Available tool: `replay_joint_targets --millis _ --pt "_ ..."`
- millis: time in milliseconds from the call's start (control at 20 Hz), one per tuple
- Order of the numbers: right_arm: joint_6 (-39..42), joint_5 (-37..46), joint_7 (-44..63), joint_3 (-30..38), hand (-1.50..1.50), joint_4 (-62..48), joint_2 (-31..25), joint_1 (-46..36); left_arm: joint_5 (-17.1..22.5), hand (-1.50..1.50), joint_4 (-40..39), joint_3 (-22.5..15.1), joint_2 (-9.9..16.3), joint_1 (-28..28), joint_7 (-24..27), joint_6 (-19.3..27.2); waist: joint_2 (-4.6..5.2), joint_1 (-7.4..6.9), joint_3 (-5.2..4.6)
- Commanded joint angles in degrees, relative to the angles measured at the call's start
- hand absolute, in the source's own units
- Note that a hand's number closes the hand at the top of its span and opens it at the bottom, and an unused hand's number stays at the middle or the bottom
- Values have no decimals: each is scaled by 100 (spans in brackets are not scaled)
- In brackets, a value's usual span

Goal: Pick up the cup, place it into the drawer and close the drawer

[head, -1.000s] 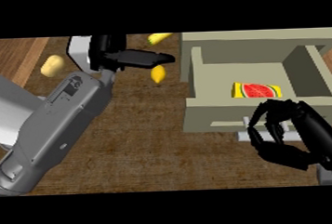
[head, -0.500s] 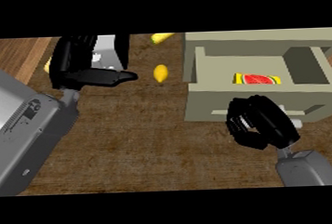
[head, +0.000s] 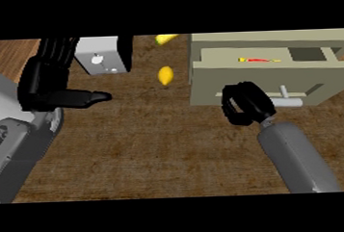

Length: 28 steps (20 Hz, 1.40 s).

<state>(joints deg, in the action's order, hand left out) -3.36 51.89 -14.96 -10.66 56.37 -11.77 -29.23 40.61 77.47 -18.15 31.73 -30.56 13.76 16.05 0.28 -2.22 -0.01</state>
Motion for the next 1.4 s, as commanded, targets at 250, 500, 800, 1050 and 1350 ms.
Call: replay_joint_targets --millis 250,500,800,1050,1350 --pt "-408 -115 -765 766 150 -2842 85 -1710 109 -150 -5 448 275 587 215 -759 90 -120 10" --pt "-251 -259 -927 1140 150 -3695 -284 -2317 -11 -150 -80 327 14 485 269 -735 175 -210 16" --pt "137 -475 -1030 1379 150 -3991 -639 -2706 -29 -150 -3 245 -49 612 362 -969 238 -379 21" --pt "143 -649 -1154 1562 150 -4043 -742 -2746 4 -150 -15 267 -44 584 332 -1090 271 -419 26" --pt "7 -811 -1506 1732 150 -4055 -852 -2620 22 -150 -67 235 -171 663 411 -1202 281 -416 27"
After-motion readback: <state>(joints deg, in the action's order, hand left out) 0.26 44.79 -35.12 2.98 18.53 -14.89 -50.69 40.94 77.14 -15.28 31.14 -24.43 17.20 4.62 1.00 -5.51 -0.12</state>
